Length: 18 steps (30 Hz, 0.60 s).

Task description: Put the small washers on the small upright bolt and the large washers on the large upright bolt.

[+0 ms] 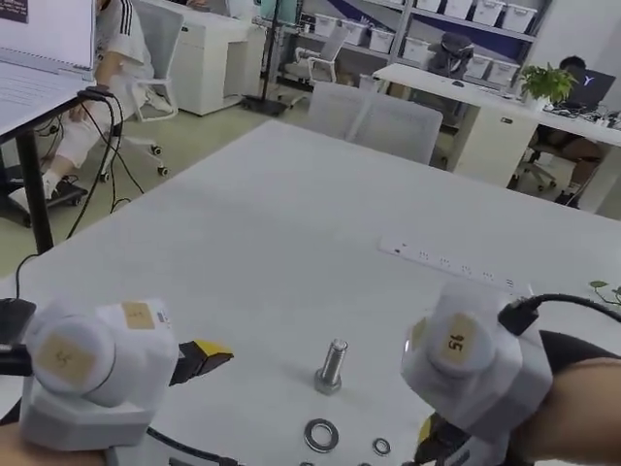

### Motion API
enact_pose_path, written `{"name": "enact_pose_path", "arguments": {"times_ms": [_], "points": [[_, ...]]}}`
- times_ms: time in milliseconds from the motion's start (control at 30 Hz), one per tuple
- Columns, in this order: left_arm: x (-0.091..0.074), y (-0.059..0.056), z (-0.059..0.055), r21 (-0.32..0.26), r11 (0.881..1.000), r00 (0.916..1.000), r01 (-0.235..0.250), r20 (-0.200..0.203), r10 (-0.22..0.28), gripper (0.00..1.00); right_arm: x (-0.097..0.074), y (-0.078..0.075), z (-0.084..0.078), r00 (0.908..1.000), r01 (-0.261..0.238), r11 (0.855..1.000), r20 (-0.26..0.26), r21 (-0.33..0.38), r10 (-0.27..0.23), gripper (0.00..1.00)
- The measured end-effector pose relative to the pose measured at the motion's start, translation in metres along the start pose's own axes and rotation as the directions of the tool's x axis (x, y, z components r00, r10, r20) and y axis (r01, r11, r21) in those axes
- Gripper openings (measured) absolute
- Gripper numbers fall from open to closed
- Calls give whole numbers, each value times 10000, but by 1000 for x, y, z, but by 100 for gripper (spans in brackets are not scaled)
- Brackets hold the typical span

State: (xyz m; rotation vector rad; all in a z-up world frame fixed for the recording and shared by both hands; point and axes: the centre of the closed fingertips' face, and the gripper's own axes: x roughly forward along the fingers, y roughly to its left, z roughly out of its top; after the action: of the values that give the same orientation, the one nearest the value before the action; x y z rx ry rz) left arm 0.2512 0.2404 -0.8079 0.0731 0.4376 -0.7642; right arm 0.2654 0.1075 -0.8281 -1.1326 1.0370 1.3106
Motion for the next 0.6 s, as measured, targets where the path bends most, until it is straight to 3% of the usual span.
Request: {"name": "enact_pose_path", "arguments": {"times_ms": [333, 600], "points": [[1, -2, -1, 17, 10000, 10000, 17, -29, -17, 92, -34, -25, 25, 9988, 344, 9986, 370, -401, -329, 23], [2, -1, -3, -42, 10000, 10000, 5, 9, -5, 92, -46, -43, 47, 9978, 528, 9947, 450, -877, -490, 23]]}}
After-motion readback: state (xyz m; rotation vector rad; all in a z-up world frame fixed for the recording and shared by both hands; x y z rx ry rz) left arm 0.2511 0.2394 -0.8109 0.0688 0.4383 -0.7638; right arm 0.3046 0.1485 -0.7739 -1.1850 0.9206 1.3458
